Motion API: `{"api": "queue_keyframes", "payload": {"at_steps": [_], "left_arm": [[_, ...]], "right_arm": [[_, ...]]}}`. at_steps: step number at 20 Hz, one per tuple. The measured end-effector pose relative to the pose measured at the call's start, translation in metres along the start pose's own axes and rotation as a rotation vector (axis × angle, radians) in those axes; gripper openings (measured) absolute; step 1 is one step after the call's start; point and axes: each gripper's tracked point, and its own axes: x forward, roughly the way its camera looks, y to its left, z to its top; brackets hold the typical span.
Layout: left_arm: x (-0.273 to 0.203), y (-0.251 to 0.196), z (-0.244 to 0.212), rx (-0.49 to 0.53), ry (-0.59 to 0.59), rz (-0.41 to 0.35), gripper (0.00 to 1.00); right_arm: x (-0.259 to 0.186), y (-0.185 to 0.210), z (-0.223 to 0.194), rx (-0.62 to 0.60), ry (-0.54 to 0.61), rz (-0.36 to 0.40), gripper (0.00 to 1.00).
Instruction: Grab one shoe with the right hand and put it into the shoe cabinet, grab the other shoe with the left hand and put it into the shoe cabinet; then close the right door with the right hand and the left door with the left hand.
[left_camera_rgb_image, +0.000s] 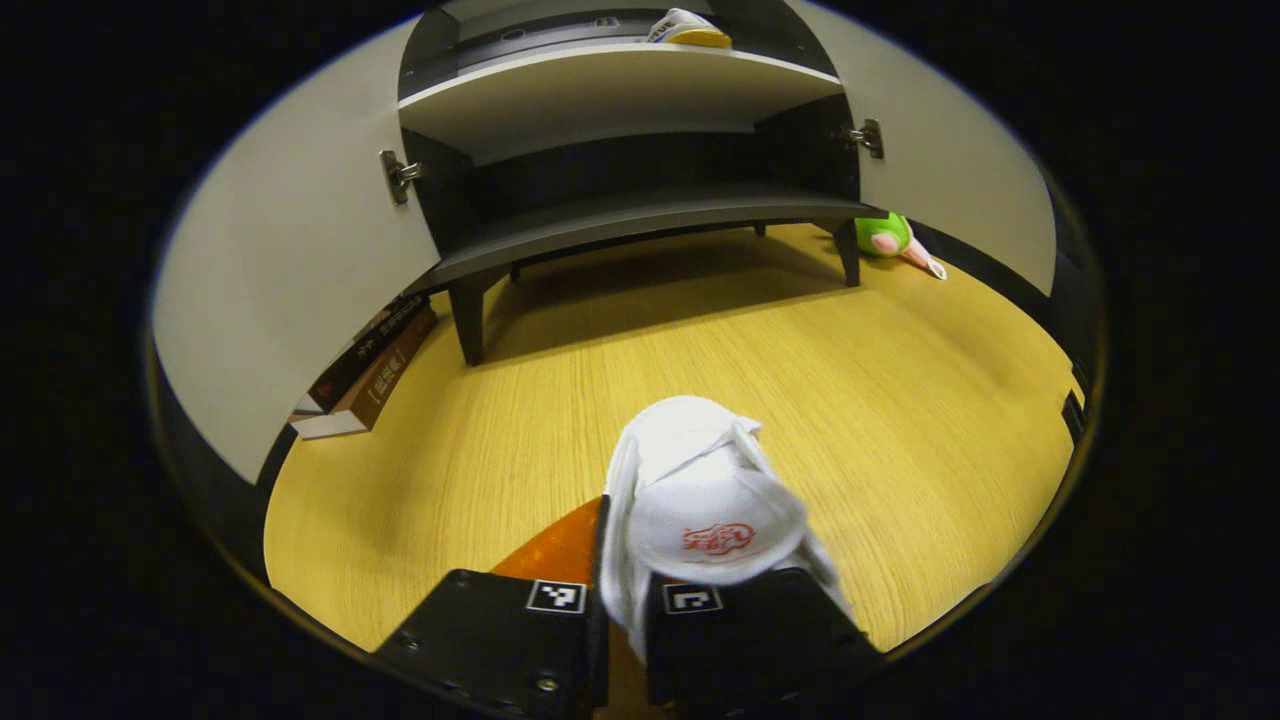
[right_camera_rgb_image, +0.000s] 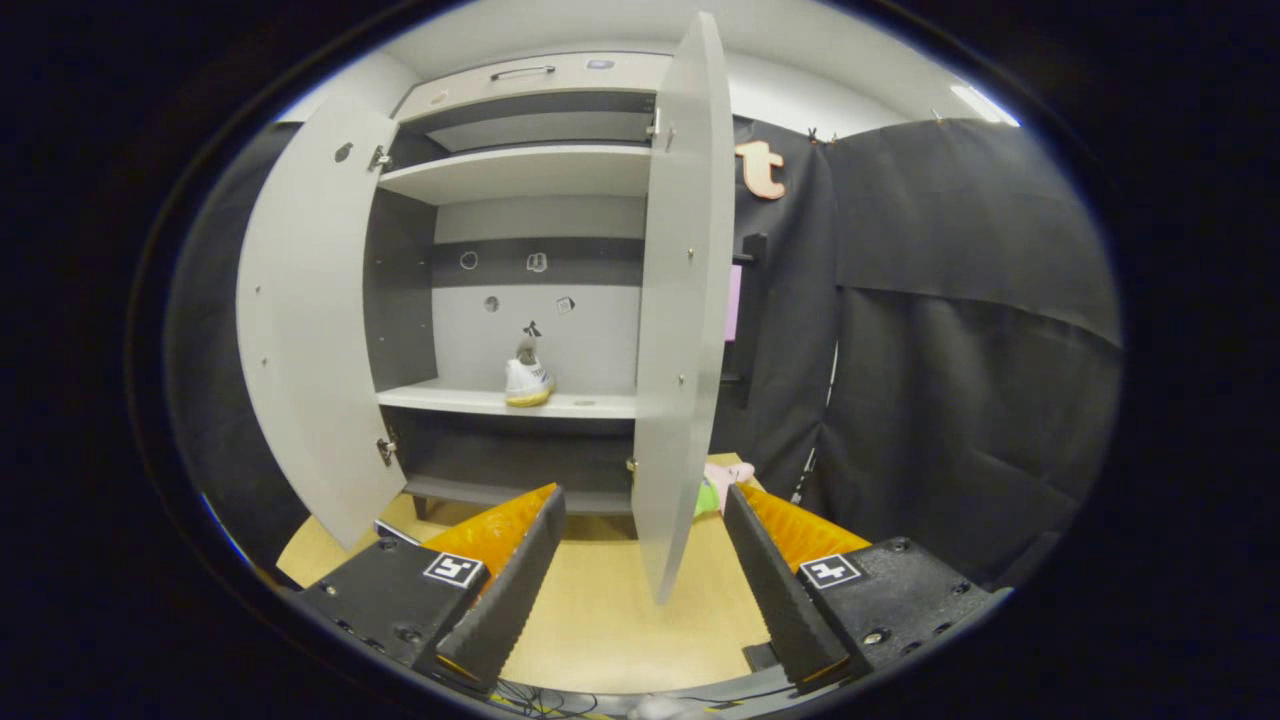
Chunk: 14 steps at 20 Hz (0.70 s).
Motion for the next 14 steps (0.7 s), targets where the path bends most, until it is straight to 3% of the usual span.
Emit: {"api": "queue_keyframes", "payload": {"at_steps": [3, 6, 14], "left_arm": [[-0.008, 0.0, 0.0, -0.019, 0.049, -0.006, 0.14], [-0.025, 0.005, 0.023, -0.034, 0.017, -0.004, 0.14], [-0.11, 0.044, 0.157, -0.077, -0.187, 0.055, 0.14]], "right_arm": [[-0.001, 0.003, 0.003, 0.004, -0.007, 0.018, 1.0], [-0.002, 0.004, 0.009, 0.012, -0.023, 0.038, 1.0], [-0.007, 0.01, 0.026, 0.034, -0.082, 0.085, 1.0]]}}
